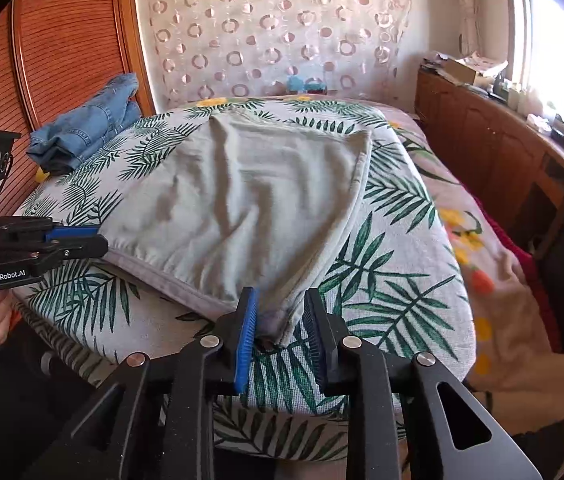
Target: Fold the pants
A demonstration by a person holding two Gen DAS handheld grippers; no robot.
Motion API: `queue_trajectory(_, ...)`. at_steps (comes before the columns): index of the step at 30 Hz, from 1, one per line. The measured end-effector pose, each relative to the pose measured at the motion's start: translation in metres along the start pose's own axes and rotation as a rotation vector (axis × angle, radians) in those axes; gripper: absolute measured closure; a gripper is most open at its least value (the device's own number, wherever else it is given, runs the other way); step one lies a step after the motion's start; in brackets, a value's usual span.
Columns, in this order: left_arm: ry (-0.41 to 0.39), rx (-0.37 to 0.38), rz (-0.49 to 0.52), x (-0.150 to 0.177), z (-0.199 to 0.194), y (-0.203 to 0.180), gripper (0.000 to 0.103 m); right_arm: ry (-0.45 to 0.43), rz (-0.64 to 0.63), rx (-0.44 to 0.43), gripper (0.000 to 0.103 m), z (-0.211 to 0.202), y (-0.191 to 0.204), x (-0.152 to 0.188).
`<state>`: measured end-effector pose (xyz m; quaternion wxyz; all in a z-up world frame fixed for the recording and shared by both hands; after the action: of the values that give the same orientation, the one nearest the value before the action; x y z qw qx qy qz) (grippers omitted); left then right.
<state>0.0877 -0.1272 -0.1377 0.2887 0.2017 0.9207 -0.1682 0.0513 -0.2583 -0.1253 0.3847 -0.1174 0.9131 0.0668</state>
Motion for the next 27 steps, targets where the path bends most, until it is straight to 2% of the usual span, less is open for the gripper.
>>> queue_trajectory(5, -0.001, 0.001, -0.001, 0.001, 0.0, 0.0, 0.083, 0.007, 0.038, -0.005, 0.073, 0.004, -0.004, 0.001)
queue_trajectory(7, -0.002, 0.001, -0.003, 0.001, 0.0, 0.0, 0.082, 0.01, 0.054, 0.009, 0.064, 0.006, -0.008, 0.0)
queue_trajectory(11, -0.002, 0.0, -0.003, 0.001, 0.0, 0.001, 0.082, 0.013, 0.074, -0.013, 0.064, 0.007, -0.011, 0.0)
queue_trajectory(18, -0.007, -0.012, -0.02, 0.001, 0.0, 0.004, 0.073, 0.011, 0.069, -0.039, 0.064, 0.009, -0.009, -0.002)
queue_trajectory(24, -0.012, -0.013, -0.019, 0.001, 0.001, 0.005, 0.072, 0.008, 0.058, -0.055, 0.074, 0.011, -0.006, -0.001)
queue_trajectory(27, -0.022, 0.014, -0.042, 0.0, 0.002, 0.007, 0.075, 0.012, 0.059, -0.079, 0.083, 0.012, -0.005, -0.002)
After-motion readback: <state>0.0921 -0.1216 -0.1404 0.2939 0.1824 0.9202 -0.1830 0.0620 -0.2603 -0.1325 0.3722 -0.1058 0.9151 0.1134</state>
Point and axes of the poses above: each gripper's, at about its wrist camera, not at the fingertips, and z roughly the way its jaws point, y to its left, x to its underside, the point moved 4 cm from there along z, roughly the way its jaws point, and after that the axes turned 5 degrees about y, right-handed, at the moved point
